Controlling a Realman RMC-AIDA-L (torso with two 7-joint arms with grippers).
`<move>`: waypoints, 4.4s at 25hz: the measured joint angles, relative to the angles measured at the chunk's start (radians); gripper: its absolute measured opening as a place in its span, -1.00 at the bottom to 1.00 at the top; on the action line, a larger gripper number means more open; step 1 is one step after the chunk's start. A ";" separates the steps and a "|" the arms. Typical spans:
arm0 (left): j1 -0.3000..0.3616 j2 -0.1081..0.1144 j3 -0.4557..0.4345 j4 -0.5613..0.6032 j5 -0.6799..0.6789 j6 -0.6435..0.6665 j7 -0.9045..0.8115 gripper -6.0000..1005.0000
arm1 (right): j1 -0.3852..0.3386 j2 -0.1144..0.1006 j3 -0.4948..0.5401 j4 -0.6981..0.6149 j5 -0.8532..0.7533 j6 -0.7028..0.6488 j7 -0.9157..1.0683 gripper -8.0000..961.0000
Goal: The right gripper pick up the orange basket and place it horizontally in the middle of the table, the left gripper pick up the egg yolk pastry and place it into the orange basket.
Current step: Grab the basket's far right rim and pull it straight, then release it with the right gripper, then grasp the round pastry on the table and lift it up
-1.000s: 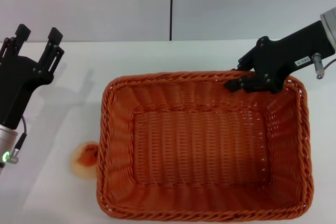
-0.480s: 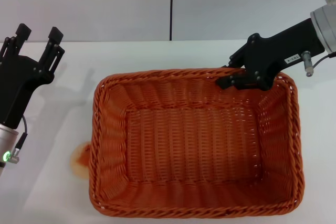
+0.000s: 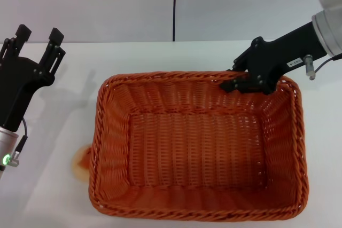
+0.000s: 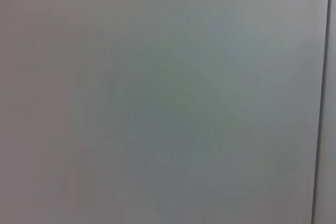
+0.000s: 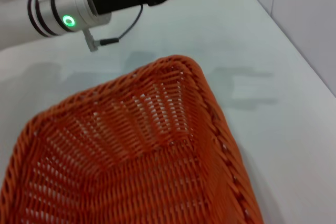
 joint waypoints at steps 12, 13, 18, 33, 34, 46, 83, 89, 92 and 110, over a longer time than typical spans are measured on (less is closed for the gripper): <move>0.012 -0.002 0.003 -0.001 0.000 0.000 0.000 0.42 | -0.053 0.021 0.047 -0.039 0.017 0.143 0.000 -0.36; 0.012 -0.002 0.003 -0.001 0.000 0.000 0.000 0.42 | -0.061 0.024 0.057 -0.039 0.030 0.157 -0.015 -0.32; 0.010 -0.001 0.004 0.000 0.000 -0.001 0.000 0.42 | -0.152 0.031 0.132 -0.028 0.251 0.236 -0.167 0.07; -0.041 0.024 0.067 0.152 0.002 0.082 -0.198 0.42 | -0.554 0.071 0.373 0.275 1.167 0.213 -0.530 0.16; -0.054 0.030 0.098 0.189 0.002 0.102 -0.229 0.42 | -0.571 0.078 0.385 0.280 1.195 0.212 -0.535 0.16; -0.078 0.118 0.464 0.582 -0.001 0.246 -0.531 0.42 | -0.625 0.081 0.441 0.327 1.228 0.196 -0.536 0.16; -0.024 0.056 0.916 0.619 0.003 0.100 -0.657 0.28 | -0.544 0.078 0.435 0.387 1.226 0.261 -0.594 0.16; -0.025 0.052 0.938 0.619 0.003 0.082 -0.656 0.23 | -0.546 0.078 0.435 0.390 1.226 0.261 -0.595 0.16; -0.025 0.052 0.952 0.622 0.003 0.085 -0.649 0.20 | -0.547 0.078 0.435 0.390 1.226 0.261 -0.595 0.16; -0.028 0.081 0.905 0.634 -0.006 0.151 -0.631 -0.71 | -0.540 0.078 0.433 0.415 1.226 0.261 -0.621 0.16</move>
